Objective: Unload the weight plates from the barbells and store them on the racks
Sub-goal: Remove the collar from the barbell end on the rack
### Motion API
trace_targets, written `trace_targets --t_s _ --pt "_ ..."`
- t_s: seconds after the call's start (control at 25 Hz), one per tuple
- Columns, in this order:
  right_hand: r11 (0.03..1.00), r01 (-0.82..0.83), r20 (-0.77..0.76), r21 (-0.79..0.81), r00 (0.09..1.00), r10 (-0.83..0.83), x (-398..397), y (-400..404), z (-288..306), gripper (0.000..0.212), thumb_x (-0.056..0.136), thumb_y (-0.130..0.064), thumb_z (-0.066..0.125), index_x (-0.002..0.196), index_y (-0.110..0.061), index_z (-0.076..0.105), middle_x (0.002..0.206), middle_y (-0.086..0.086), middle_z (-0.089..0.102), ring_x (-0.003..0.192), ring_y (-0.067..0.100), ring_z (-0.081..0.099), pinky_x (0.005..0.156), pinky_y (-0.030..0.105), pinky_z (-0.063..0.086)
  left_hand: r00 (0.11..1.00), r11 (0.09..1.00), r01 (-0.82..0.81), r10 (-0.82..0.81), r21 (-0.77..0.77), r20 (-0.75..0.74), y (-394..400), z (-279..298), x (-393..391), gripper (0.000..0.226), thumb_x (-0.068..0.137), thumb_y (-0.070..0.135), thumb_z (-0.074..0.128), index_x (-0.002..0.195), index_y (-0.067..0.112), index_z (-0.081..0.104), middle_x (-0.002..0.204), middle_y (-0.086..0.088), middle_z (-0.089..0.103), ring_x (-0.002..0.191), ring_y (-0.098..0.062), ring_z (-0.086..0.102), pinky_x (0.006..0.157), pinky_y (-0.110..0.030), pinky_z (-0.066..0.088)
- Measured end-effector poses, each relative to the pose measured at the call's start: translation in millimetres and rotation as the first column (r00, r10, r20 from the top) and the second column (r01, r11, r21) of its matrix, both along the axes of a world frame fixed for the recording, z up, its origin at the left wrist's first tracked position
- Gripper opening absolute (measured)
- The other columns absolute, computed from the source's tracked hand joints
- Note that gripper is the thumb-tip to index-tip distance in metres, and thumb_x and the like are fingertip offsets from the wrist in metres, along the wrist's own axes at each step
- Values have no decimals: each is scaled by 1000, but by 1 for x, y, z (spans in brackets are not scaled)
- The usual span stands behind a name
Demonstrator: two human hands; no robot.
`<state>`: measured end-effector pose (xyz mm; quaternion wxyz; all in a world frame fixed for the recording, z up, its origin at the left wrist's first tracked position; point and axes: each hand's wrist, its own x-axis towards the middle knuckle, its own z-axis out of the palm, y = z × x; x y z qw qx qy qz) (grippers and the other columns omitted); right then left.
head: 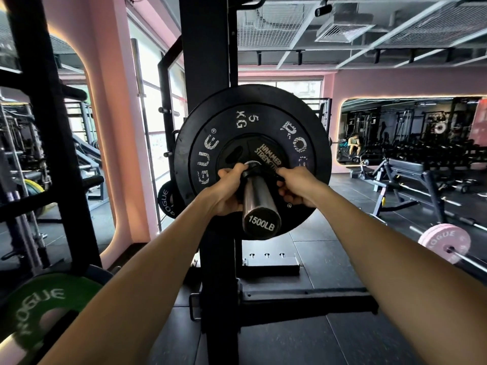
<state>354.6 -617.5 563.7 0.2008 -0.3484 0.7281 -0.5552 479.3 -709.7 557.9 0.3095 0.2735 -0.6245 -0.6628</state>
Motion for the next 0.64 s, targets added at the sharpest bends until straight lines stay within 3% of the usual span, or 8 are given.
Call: trace_targets --t_s 0.08,0.24,0.48,0.64 --pt "1000 -9 8 5 1000 9 15 21 -1 38 98 -34 42 67 -11 49 54 6 49 22 10 35 32 11 23 999 999 31 -30 44 -10 14 -2 15 49 92 39 52 126 14 26 108 -12 51 80 -23 62 56 -34 55" --pt "999 -52 17 6 998 52 49 66 -2 36 98 -30 41 67 -11 47 53 5 49 24 10 34 29 11 19 996 987 88 -87 132 -10 48 -8 47 64 75 46 63 129 26 36 132 -22 51 98 -38 66 76 -58 53" --pt "993 -113 56 17 992 112 97 131 -1 37 99 -29 36 68 -11 44 56 7 47 23 9 32 29 12 16 990 980 138 -135 147 -33 119 -8 103 56 87 43 53 135 15 42 125 -18 60 103 -34 64 74 -50 57" --pt "995 -77 -8 67 997 78 117 167 -1 35 97 -27 39 67 -11 45 57 6 50 25 10 35 32 11 18 988 981 157 -157 112 -12 157 -9 126 57 88 41 55 135 18 33 128 -18 57 103 -35 66 74 -51 57"
